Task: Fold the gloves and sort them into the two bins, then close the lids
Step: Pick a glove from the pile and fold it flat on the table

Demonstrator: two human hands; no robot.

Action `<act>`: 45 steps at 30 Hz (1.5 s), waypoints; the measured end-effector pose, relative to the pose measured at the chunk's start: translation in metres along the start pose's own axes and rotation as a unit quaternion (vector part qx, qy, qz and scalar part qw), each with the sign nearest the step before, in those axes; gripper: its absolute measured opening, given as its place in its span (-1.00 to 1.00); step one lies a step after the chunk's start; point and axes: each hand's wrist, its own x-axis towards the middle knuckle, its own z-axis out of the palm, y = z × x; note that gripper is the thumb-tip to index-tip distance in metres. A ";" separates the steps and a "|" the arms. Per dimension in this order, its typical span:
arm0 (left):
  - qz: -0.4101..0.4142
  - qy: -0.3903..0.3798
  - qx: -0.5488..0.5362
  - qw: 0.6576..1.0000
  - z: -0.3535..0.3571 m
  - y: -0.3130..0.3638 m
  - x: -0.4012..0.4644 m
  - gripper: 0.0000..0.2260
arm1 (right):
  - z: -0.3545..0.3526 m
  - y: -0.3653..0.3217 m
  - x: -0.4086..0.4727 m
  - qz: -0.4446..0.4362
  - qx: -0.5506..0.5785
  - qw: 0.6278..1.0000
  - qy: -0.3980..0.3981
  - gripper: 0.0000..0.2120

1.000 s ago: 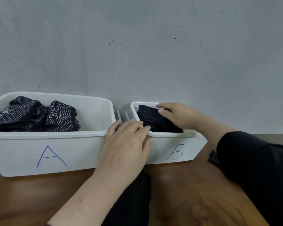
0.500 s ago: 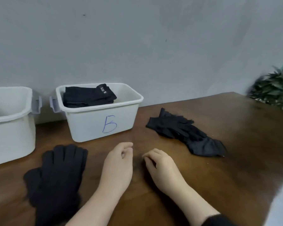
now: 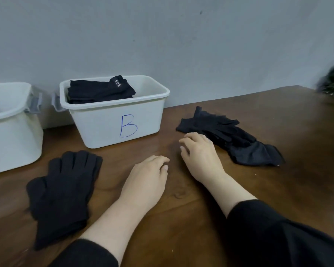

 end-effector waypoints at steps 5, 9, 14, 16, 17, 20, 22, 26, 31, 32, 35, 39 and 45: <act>-0.022 0.011 -0.007 1.000 -0.008 -0.011 0.008 -0.73 | 0.020 -0.006 0.038 0.032 -0.080 0.992 -0.089 -0.55; -0.049 0.021 -0.033 0.998 -0.015 -0.017 0.017 -0.73 | 0.032 -0.005 0.057 0.079 -0.119 0.977 -0.159 -0.49; -0.048 0.017 -0.041 0.998 -0.014 -0.020 0.022 -0.73 | 0.034 0.000 0.060 0.084 -0.129 0.982 -0.108 -0.60; -0.049 0.016 -0.039 0.998 -0.014 -0.020 0.023 -0.73 | 0.031 0.002 0.061 0.081 -0.127 0.985 -0.080 -0.69; -0.048 0.015 -0.040 0.998 -0.014 -0.020 0.023 -0.73 | 0.029 0.003 0.062 0.081 -0.123 0.987 -0.066 -0.72; -0.046 0.011 -0.048 0.998 -0.015 -0.020 0.021 -0.74 | 0.025 0.001 0.061 0.096 -0.109 0.989 -0.040 -0.76; -0.044 0.015 -0.050 0.998 -0.015 -0.020 0.021 -0.74 | 0.024 -0.002 0.058 0.094 -0.129 0.986 -0.046 -0.77; -0.041 0.014 -0.045 0.998 -0.014 -0.020 0.022 -0.72 | 0.023 -0.012 0.047 0.078 -0.128 0.988 -0.044 -0.84; -0.024 0.019 -0.076 0.997 -0.019 -0.015 0.021 -0.56 | -0.004 -0.032 0.021 0.046 0.032 0.997 0.056 -0.90; -0.012 0.016 -0.090 0.996 -0.020 -0.013 0.020 -0.51 | -0.014 -0.036 0.015 0.033 0.077 0.994 0.066 -0.92; 0.051 0.038 -0.115 0.991 -0.022 -0.005 0.016 -0.57 | -0.039 -0.046 -0.001 0.020 0.184 0.982 0.044 -0.91; -0.015 0.067 -0.307 0.949 -0.032 0.001 0.009 -0.59 | -0.069 -0.056 -0.010 0.094 0.339 0.936 -0.024 -0.89; -0.051 0.044 -0.479 0.876 -0.054 0.011 -0.009 -0.75 | -0.125 -0.063 0.005 0.095 0.356 0.905 -0.215 -0.78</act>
